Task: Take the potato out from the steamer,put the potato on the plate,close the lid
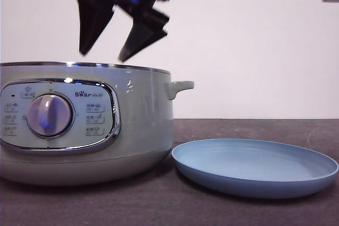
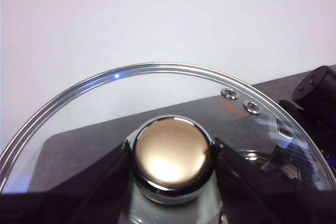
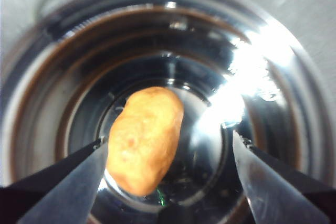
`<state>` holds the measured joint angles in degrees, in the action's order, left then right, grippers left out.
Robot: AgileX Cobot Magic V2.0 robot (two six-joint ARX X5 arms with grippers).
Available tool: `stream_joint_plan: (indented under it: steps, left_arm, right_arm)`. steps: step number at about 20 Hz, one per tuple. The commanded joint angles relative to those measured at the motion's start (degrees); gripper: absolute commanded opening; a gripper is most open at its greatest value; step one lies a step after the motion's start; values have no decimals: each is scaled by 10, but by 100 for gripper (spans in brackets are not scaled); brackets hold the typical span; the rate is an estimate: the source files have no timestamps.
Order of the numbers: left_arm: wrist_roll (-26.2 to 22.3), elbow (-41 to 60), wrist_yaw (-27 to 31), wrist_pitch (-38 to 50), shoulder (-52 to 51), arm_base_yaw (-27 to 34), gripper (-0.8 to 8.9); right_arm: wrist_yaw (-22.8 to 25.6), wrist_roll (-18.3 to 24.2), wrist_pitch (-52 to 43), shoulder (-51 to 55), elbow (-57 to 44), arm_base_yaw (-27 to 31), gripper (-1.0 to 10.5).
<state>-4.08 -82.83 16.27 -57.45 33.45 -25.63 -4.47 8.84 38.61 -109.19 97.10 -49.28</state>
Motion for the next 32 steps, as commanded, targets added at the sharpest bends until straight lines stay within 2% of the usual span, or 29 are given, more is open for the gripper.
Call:
stream_joint_plan:
  steps: [1,5,12,14,17,21,24,27,32]
  left_arm:
    - [-6,-6,7,17,-7,1,-9]
    - [-4,-6,8,3,-8,1,-9]
    - [0,-6,8,0,-8,1,-9]
    - [0,-6,8,-2,-8,1,-9]
    - [0,-6,8,-2,-8,1,-9]
    - [0,-6,8,-8,-8,1,-9]
    - [0,-6,8,-7,-8,1,-9]
    - [0,-6,8,9,-8,1,-9]
    - [0,-6,-3,54,5,0,-9]
  right_arm:
    - [-1,-4,-2,-21,8,-2,409]
    - [-31,-10,-13,-38,8,-2,409]
    - [-52,-12,-20,-83,9,-3,409]
    - [-76,-16,-21,-93,9,-3,409]
    - [-76,-15,-24,-102,10,-9,396]
    - [-62,2,-39,-102,19,-14,-21]
    - [-10,13,-3,-95,85,-13,-12]
    - [-12,28,33,-39,154,7,-12]
    - [-11,37,73,127,156,72,-12]
